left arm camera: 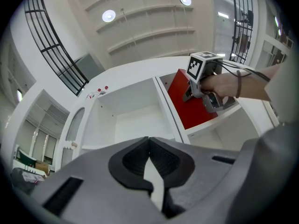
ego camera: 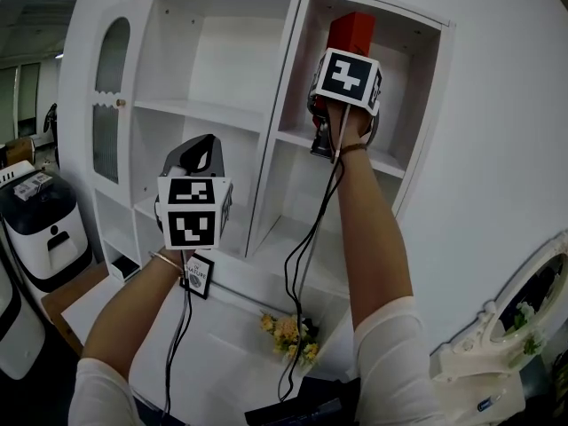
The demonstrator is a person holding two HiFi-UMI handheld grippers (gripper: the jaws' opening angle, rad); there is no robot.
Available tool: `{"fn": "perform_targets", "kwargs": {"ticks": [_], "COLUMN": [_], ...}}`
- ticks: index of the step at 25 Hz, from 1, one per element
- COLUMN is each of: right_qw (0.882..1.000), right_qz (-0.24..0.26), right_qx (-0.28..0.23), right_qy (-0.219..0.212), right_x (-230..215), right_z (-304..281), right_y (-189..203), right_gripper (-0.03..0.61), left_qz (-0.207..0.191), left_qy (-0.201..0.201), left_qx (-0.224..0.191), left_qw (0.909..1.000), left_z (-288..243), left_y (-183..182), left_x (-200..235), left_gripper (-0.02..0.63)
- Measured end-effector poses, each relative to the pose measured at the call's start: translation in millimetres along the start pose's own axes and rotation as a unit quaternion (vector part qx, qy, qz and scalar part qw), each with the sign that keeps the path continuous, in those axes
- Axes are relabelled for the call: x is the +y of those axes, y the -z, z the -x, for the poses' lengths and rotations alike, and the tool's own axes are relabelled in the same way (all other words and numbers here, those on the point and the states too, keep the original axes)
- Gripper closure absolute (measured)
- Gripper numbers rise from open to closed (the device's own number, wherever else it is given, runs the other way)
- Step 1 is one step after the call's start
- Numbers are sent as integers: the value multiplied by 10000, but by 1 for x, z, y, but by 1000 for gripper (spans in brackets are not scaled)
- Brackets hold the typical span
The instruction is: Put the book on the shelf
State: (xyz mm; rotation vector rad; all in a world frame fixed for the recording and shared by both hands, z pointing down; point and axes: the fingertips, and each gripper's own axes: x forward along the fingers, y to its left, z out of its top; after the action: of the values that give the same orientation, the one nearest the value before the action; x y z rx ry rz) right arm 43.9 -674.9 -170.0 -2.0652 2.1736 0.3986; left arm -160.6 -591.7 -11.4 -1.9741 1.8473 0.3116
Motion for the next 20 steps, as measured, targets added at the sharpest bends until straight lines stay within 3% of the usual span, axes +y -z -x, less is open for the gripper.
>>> {"fn": "perform_targets", "kwargs": {"ticks": [20], "right_qw": [9985], "right_qz": [-25], "right_qx": [553], "right_qy": [-34], "right_x": [-4], "right_z": [-42], "right_y": [20], "right_gripper": [391], "left_qz": [-66], "left_qy": [-44], "left_qx": [153], "left_qw": [9999], "left_z": [-3], "left_y": [10], "left_x": [0], "left_gripper": [606]}}
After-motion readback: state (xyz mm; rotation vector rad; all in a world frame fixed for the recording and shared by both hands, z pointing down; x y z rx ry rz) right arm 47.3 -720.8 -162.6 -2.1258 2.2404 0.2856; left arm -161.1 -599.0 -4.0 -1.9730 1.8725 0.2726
